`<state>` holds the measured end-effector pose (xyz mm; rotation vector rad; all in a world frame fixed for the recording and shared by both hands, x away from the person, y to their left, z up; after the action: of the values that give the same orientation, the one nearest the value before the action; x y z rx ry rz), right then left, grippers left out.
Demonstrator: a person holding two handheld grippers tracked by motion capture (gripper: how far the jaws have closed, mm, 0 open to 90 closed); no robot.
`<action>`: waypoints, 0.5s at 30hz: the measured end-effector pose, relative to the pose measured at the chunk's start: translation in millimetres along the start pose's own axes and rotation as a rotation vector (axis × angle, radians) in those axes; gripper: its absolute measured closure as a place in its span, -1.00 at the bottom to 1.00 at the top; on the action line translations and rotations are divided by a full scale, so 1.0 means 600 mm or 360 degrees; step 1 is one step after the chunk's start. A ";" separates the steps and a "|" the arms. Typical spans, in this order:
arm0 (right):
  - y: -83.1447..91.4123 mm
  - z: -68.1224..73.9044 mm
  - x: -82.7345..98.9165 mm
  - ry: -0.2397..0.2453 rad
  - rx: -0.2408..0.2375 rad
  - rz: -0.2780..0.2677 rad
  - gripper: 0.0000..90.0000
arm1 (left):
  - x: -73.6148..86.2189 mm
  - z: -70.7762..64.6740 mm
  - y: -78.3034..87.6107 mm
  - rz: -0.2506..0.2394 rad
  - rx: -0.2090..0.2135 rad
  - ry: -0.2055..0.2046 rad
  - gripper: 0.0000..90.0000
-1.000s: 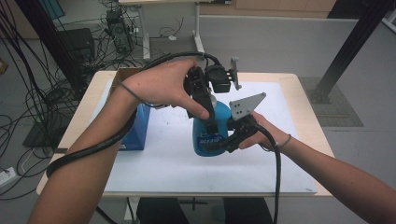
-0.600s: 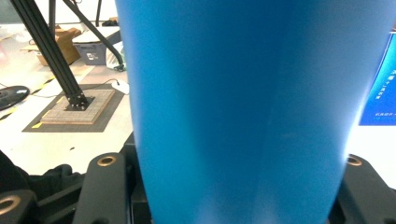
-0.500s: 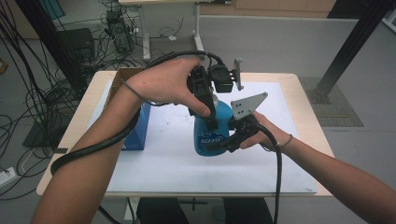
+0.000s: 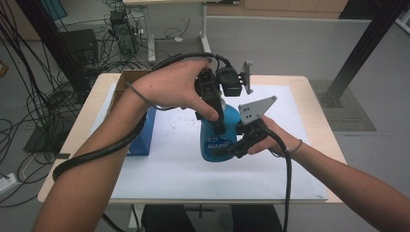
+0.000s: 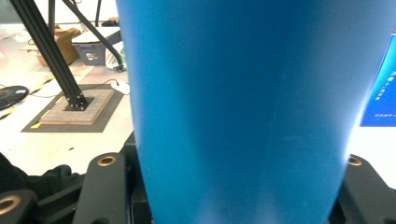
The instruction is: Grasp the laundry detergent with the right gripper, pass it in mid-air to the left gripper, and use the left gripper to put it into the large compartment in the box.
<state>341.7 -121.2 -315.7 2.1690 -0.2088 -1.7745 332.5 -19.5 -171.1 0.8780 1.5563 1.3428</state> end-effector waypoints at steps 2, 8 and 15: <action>0.000 0.000 0.000 0.0004 -0.0001 0.0005 -0.08 | 0.000 -0.001 0.000 0.0008 -0.0002 0.0002 -0.17; 0.001 0.002 0.000 0.0008 0.0002 0.0007 -0.08 | -0.001 -0.003 0.000 0.0011 -0.0008 -0.0008 -0.17; 0.003 0.003 0.001 0.0006 0.0005 0.0009 -0.08 | -0.003 -0.005 0.000 0.0020 -0.0011 -0.0015 -0.17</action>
<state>340.0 -123.4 -315.7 2.1719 -0.2170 -1.7682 330.6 -22.1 -170.9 0.8902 1.5402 1.3504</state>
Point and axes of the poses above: each handheld gripper's, and its own axes: y roughly backward along the jaws, x roughly out of its underside, z roughly to its left, the point moved 3 cm from there along -y, roughly forward along the jaws, and after that the axes turned 14 degrees about y, right-handed, at the moved point
